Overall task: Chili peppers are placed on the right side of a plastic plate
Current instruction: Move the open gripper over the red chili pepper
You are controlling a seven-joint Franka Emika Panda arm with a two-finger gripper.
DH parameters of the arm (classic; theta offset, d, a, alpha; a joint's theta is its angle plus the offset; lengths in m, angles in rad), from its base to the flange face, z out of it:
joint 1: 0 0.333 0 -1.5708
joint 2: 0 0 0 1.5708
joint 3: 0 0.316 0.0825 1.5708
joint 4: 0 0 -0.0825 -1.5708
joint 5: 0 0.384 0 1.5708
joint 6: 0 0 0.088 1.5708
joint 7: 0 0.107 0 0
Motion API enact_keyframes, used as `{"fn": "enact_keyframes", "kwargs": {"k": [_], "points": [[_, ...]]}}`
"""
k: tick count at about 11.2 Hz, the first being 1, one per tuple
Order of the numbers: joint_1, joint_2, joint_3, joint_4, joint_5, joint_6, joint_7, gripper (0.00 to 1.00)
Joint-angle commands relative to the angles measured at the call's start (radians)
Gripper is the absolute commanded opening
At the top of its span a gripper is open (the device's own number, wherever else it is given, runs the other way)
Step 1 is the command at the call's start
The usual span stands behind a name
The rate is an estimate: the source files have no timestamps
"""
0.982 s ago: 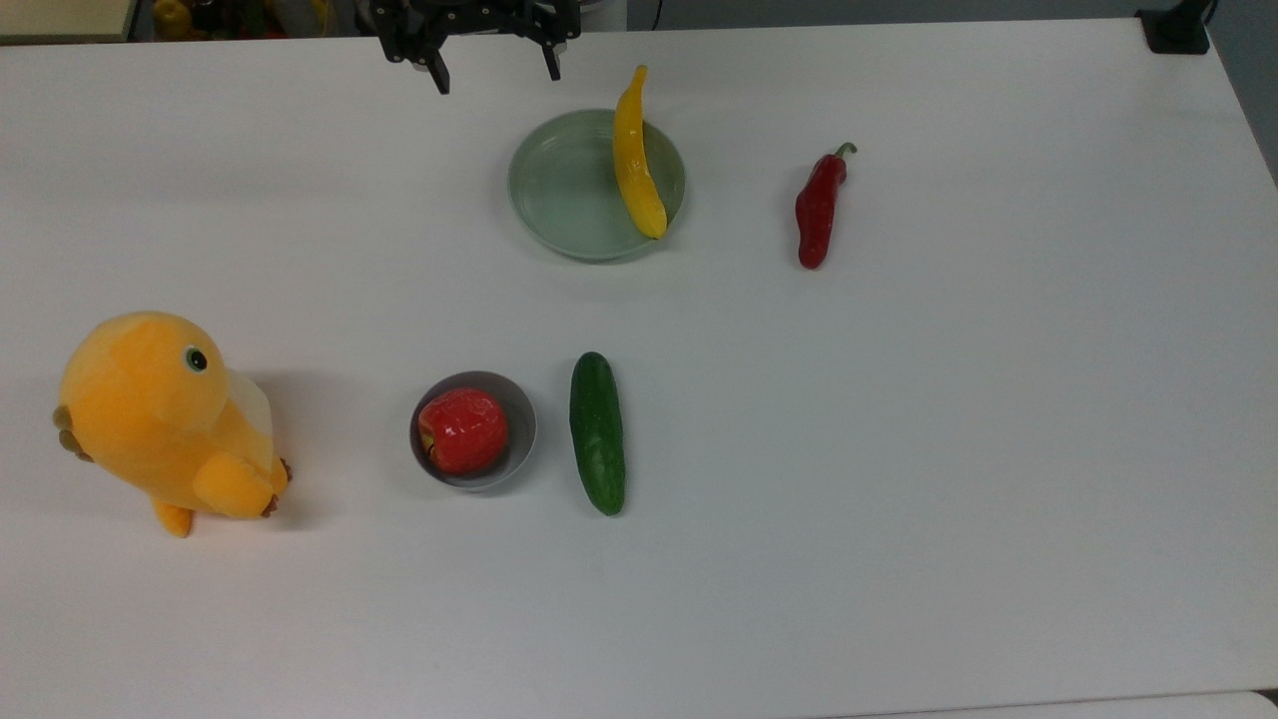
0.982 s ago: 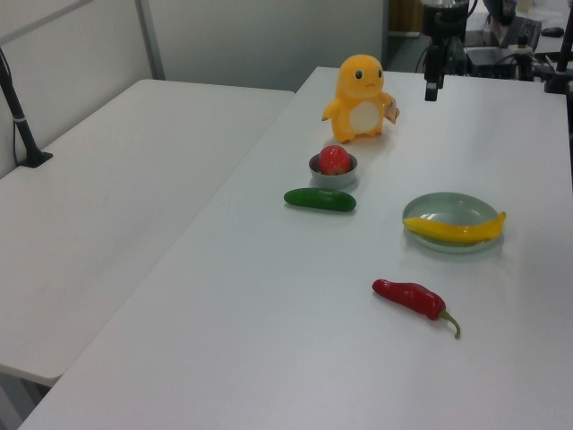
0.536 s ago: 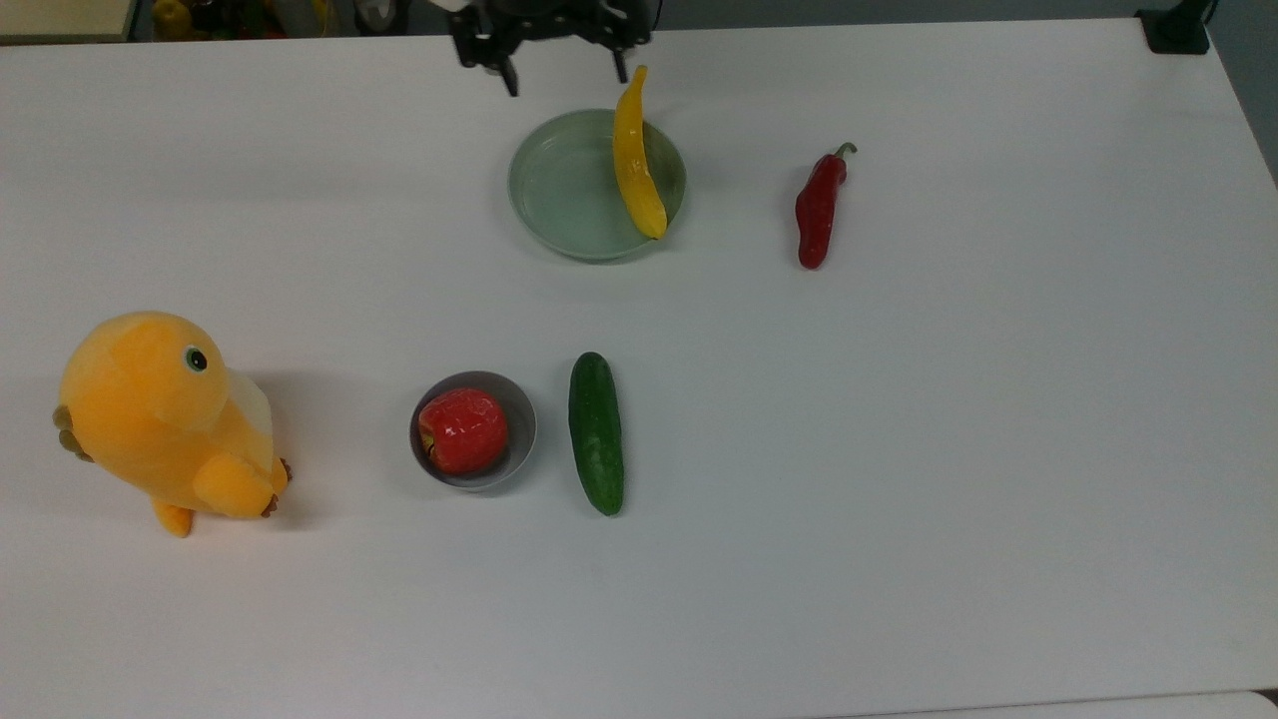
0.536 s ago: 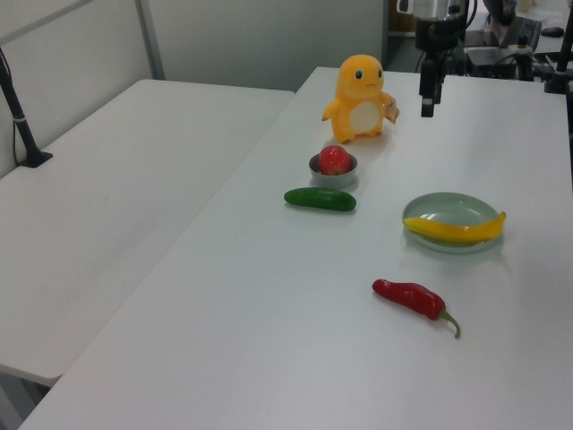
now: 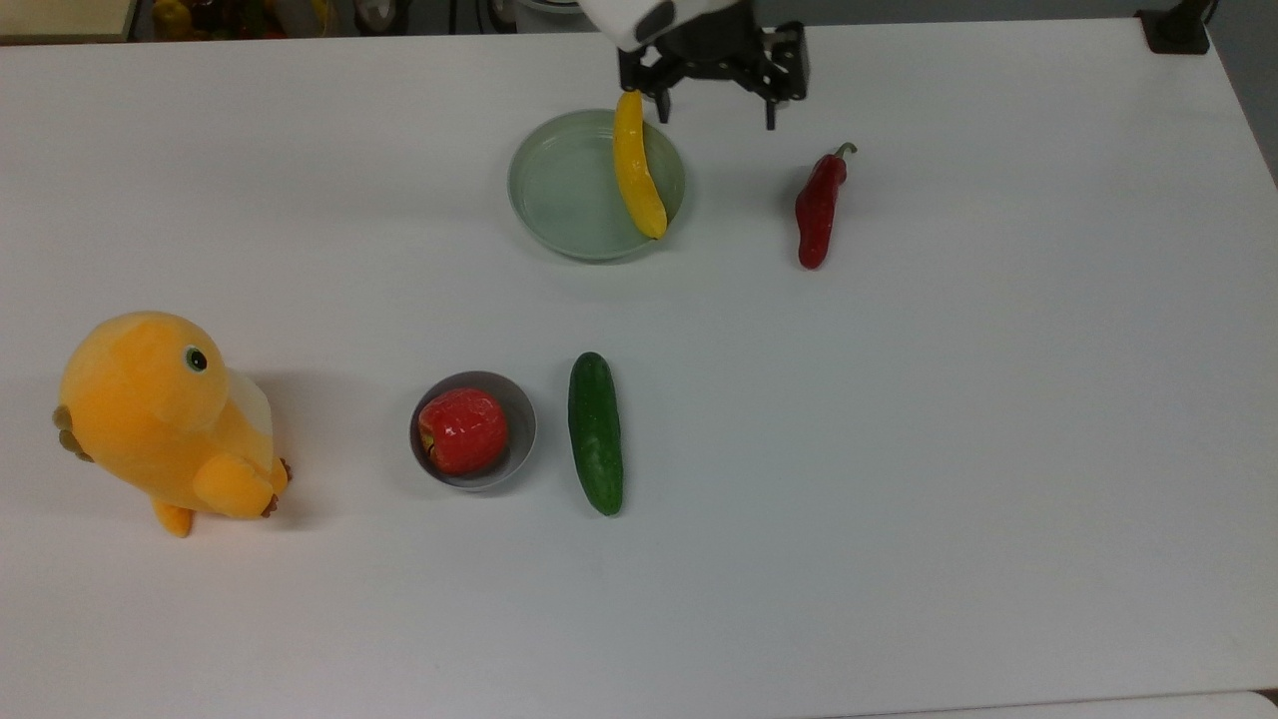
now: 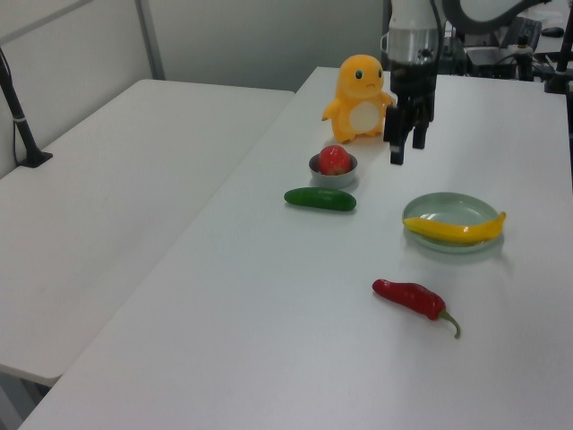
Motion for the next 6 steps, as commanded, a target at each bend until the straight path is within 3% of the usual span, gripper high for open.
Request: {"fn": "enact_keyframes", "kwargs": {"k": [1,3,6], "points": [[0.068,0.019,-0.007,-0.052,0.013,0.027,0.076,1.00],[0.112,0.023,-0.001,-0.116,0.003,0.079,0.108,1.00],[0.165,0.094,0.001,-0.135,-0.008,0.116,0.153,1.00]]}}
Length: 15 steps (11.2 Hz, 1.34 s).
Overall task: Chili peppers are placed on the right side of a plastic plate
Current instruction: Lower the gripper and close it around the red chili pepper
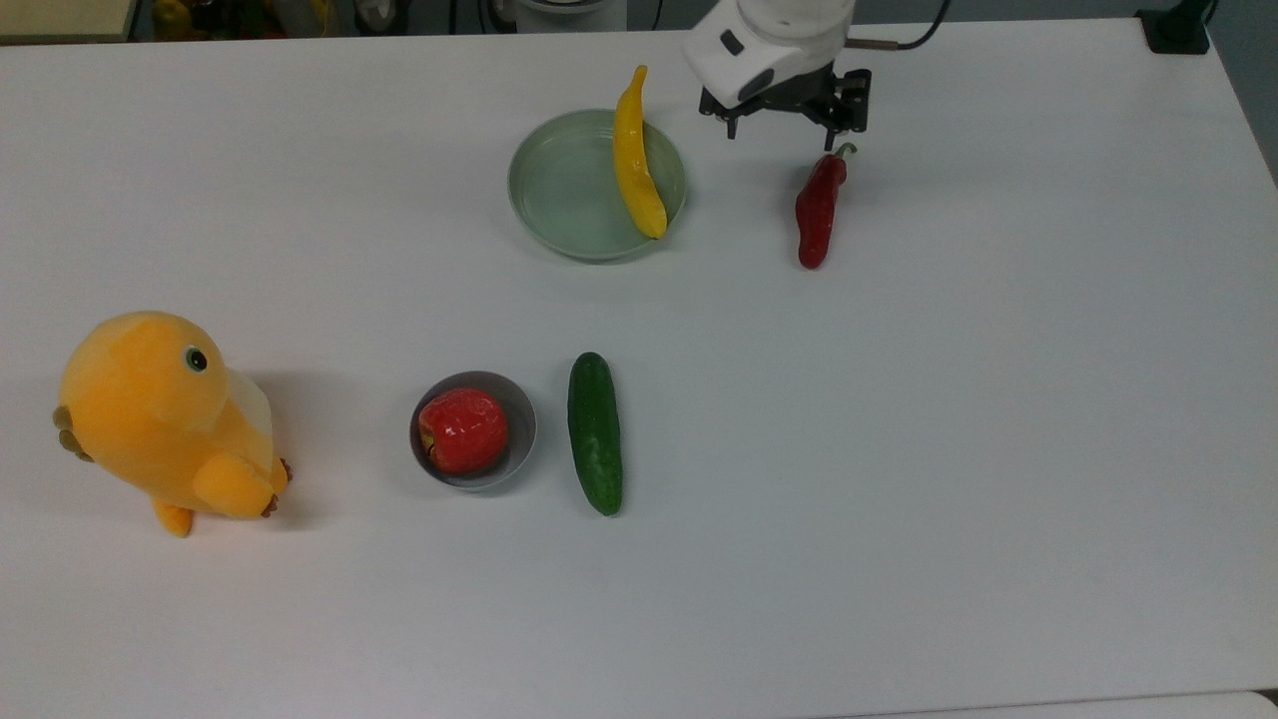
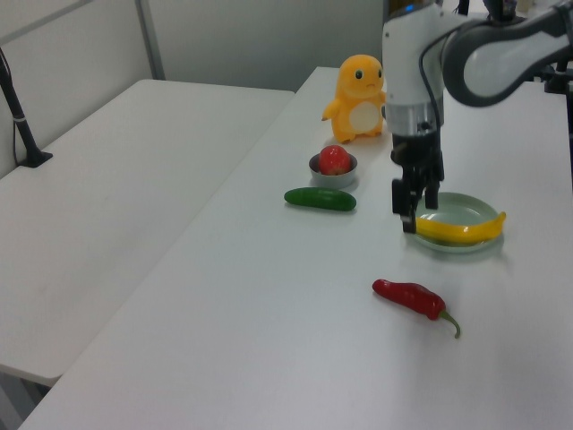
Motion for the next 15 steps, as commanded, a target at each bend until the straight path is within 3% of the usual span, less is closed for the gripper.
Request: {"fn": "enact_keyframes", "kwargs": {"k": [1,6,14,15], "points": [[0.036,0.065,-0.003,-0.024,-0.011,0.070,0.049,1.00],[0.056,0.143,0.034,-0.024,-0.092,0.163,0.099,1.00],[0.055,0.197,0.085,-0.022,-0.109,0.236,0.151,1.00],[0.055,0.202,0.091,-0.024,-0.116,0.233,0.151,0.81]]}}
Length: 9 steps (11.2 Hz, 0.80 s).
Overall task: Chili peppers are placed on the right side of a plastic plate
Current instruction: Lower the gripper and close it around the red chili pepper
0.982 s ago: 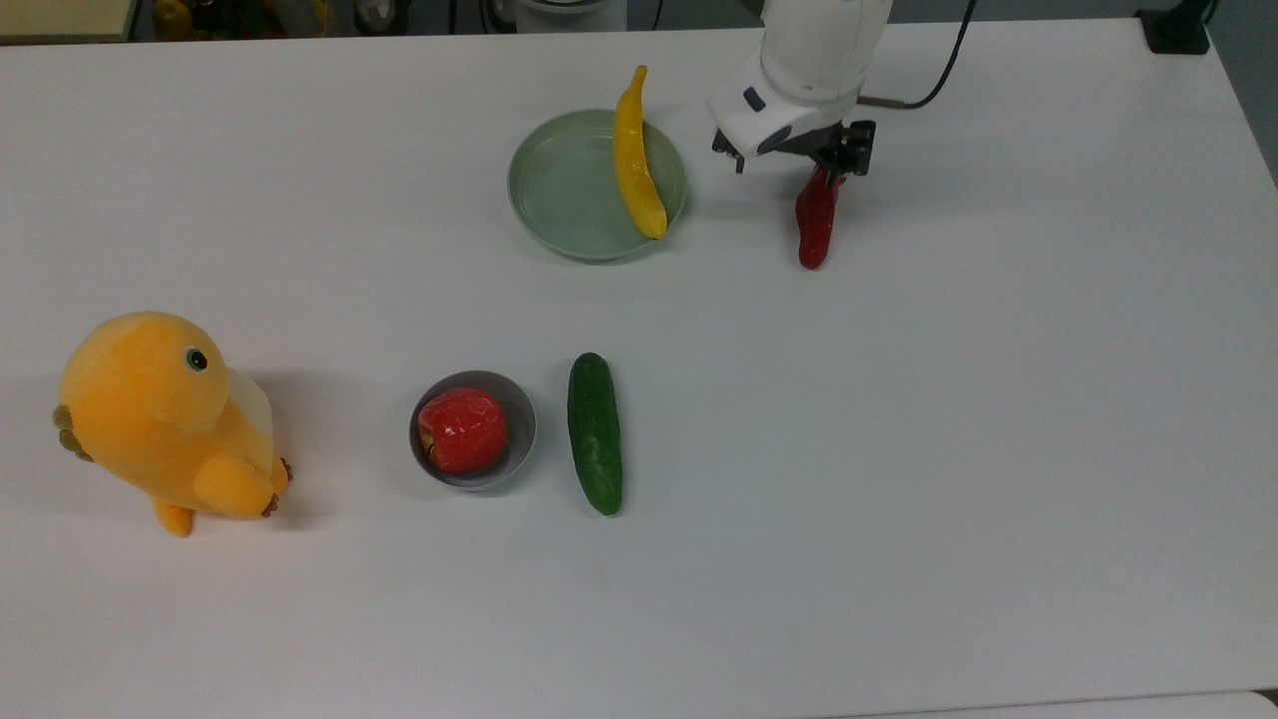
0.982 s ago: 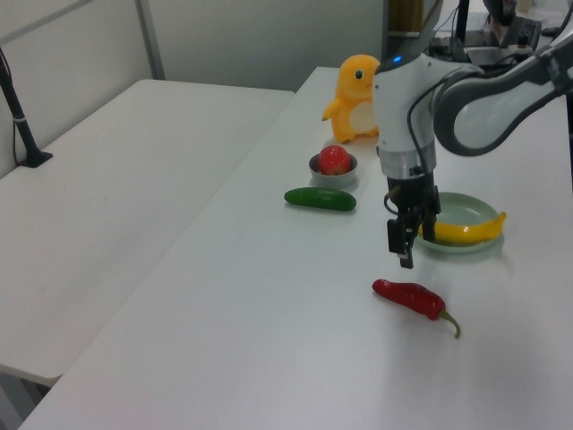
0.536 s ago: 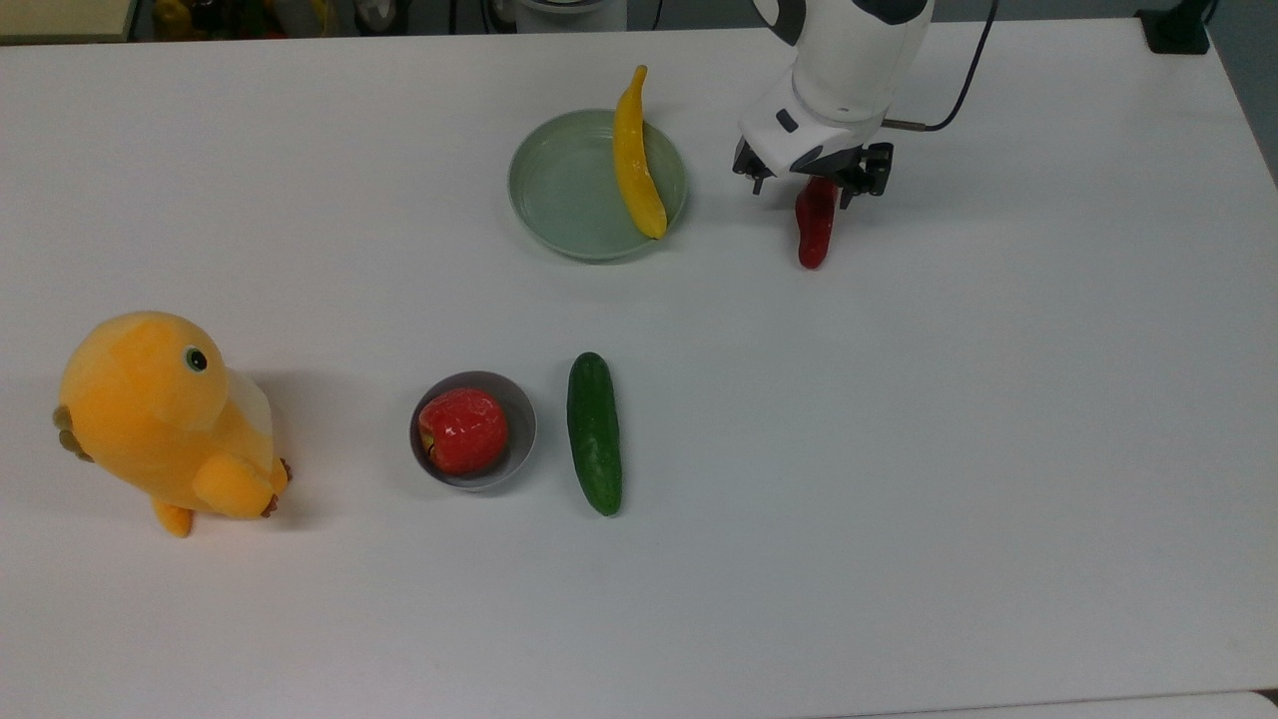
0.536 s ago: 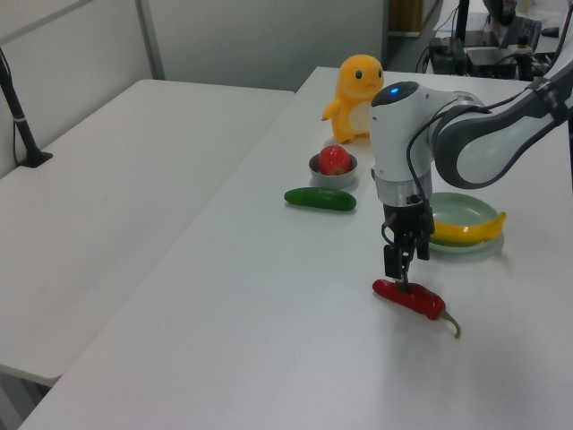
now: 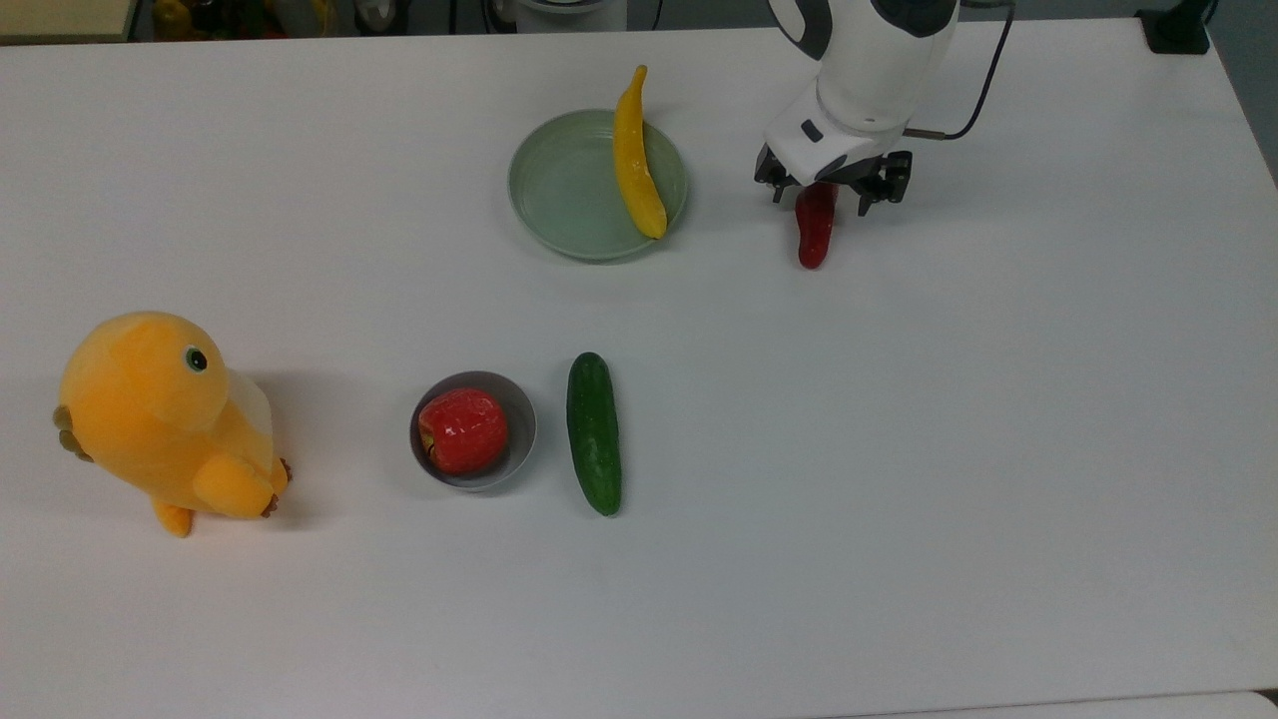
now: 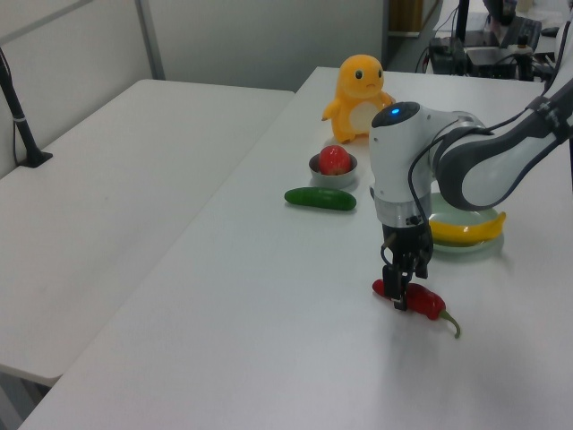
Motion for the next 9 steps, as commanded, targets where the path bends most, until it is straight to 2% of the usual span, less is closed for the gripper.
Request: {"fn": "enact_keyframes", "kwargs": {"k": [1,2,3,4,7,9], "points": [[0.004,0.007,0.013,-0.006,-0.031,0.018,0.026,0.59],[-0.001,0.007,0.013,-0.006,-0.033,0.019,0.017,0.33],[0.000,0.007,0.014,-0.006,-0.035,0.019,0.000,0.17],[-0.001,0.007,0.019,-0.006,-0.035,0.019,-0.032,0.13],[-0.009,-0.008,0.019,-0.003,-0.035,0.016,-0.038,0.13],[-0.044,-0.037,0.019,0.006,-0.036,0.013,-0.072,0.13]]}}
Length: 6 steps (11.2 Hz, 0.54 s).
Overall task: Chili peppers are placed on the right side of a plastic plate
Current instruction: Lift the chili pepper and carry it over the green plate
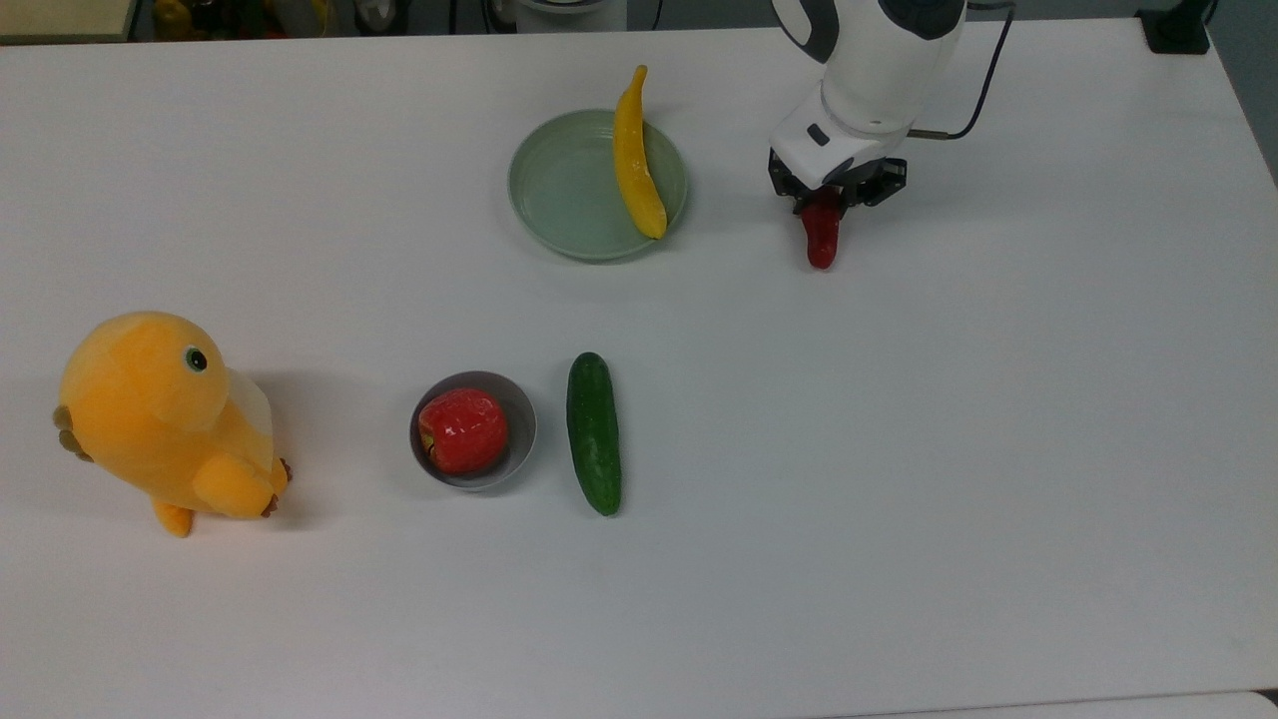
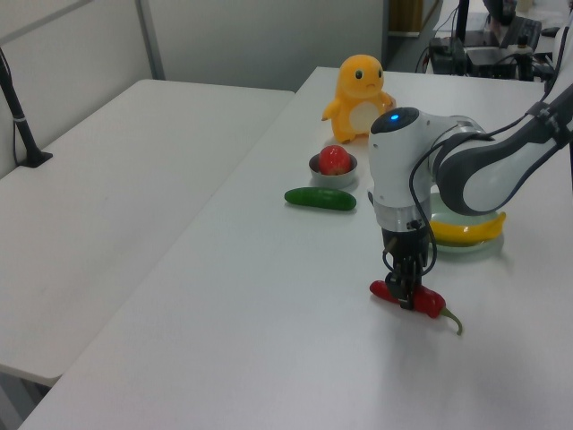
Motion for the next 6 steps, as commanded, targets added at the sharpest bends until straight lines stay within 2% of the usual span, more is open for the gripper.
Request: {"fn": "enact_keyframes", "kwargs": {"k": [1,4,6], "points": [[-0.055,-0.063,0.005,-0.003,-0.014,0.011,-0.070,0.13],[-0.141,-0.135,-0.004,-0.003,-0.021,-0.033,-0.171,0.13],[-0.192,-0.167,-0.018,-0.003,-0.061,-0.176,-0.314,0.14]]}}
